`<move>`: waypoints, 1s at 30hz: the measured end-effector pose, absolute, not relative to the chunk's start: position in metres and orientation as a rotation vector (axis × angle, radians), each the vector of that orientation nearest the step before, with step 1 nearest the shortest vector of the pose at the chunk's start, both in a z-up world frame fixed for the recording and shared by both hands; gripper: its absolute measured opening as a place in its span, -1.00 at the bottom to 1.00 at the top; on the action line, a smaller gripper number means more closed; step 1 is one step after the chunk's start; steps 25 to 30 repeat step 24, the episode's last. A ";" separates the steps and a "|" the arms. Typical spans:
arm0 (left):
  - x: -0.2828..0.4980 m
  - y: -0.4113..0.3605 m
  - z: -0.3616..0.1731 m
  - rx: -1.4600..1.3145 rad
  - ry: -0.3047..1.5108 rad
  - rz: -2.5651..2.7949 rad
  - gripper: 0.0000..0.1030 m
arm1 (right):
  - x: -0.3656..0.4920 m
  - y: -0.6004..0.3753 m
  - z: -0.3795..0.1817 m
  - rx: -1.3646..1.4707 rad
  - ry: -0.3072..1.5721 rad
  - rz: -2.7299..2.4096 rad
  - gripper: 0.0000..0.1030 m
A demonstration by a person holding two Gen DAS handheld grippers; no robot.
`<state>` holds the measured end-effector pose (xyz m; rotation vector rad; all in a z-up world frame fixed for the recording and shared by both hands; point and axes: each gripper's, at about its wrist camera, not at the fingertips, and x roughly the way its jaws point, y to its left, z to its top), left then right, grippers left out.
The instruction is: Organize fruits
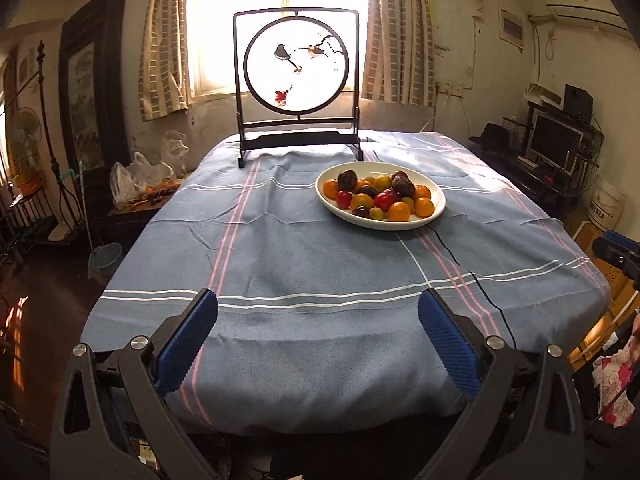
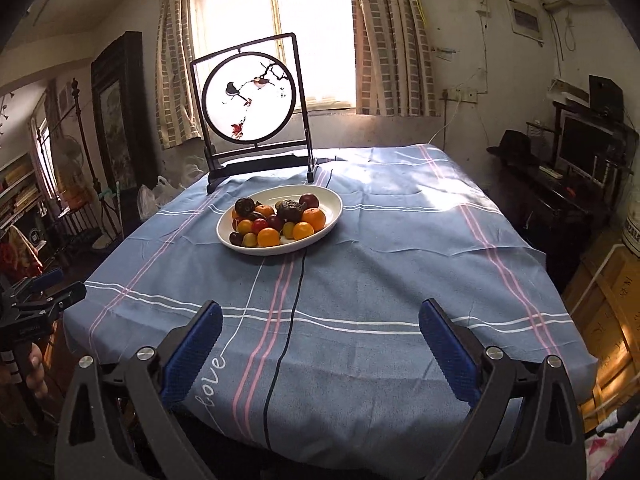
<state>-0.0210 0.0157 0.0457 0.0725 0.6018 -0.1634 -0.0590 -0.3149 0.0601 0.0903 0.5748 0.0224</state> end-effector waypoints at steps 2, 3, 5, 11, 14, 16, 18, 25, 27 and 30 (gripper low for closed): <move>-0.025 0.018 0.048 0.070 0.600 -0.150 0.91 | -0.063 -0.315 0.060 0.087 0.574 0.017 0.92; -0.026 0.018 0.048 0.073 0.599 -0.142 0.90 | -0.063 -0.315 0.060 0.090 0.576 0.020 0.92; -0.027 0.018 0.050 0.085 0.592 -0.110 0.90 | -0.063 -0.315 0.060 0.090 0.576 0.023 0.92; -0.023 0.019 0.054 0.087 0.556 -0.067 0.90 | -0.056 -0.314 0.062 0.088 0.570 0.028 0.92; -0.019 0.019 0.056 0.081 0.547 -0.070 0.90 | -0.053 -0.315 0.060 0.095 0.576 0.030 0.92; -0.015 0.018 0.055 0.079 0.562 -0.086 0.90 | -0.051 -0.316 0.059 0.100 0.578 0.032 0.92; -0.010 0.020 0.054 0.068 0.579 -0.078 0.90 | -0.051 -0.316 0.058 0.097 0.579 0.030 0.92; -0.008 0.018 0.049 0.093 0.580 -0.062 0.90 | -0.050 -0.316 0.056 0.100 0.583 0.027 0.92; -0.008 0.018 0.049 0.093 0.580 -0.062 0.90 | -0.050 -0.316 0.056 0.100 0.583 0.027 0.92; -0.008 0.018 0.049 0.093 0.580 -0.062 0.90 | -0.050 -0.316 0.056 0.100 0.583 0.027 0.92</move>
